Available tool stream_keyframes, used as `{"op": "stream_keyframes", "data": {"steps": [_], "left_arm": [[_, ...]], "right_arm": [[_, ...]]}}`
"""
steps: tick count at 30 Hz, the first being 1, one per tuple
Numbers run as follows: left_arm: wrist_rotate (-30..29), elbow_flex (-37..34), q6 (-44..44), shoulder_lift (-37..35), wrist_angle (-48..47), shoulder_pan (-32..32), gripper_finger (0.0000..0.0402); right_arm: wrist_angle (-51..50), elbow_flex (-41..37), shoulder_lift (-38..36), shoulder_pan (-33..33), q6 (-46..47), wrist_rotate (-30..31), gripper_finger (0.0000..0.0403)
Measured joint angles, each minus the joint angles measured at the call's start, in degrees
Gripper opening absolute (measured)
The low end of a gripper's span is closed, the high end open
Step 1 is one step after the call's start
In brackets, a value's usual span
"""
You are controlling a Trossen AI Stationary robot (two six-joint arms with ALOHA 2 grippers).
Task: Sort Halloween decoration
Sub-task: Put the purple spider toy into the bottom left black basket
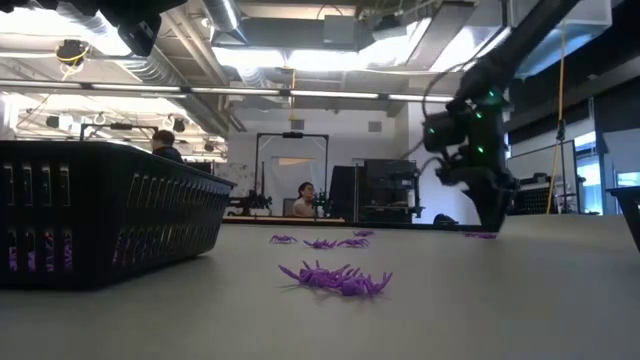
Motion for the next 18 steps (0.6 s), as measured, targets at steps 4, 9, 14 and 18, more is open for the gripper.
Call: {"op": "stream_keyframes", "data": {"steps": [4,9,14,18], "left_arm": [[0.0,0.0,0.0,0.0,0.0,0.0,0.0075],[0.0,0.0,0.0,0.0,0.0,0.0,0.0075],[0.0,0.0,0.0,0.0,0.0,0.0,0.0075],[0.0,0.0,0.0,0.0,0.0,0.0,0.0075]], "right_arm": [[1.2,-2.6,0.0,-3.5,-1.0,4.2,0.0156],[5.1,-4.6,-0.3,-3.6,-3.0,6.6,0.0156],[8.5,-4.7,-0.3,-2.4,-4.1,4.4,0.0156],[9.3,-4.6,-0.2,-1.3,-3.9,3.7,0.0156]]}}
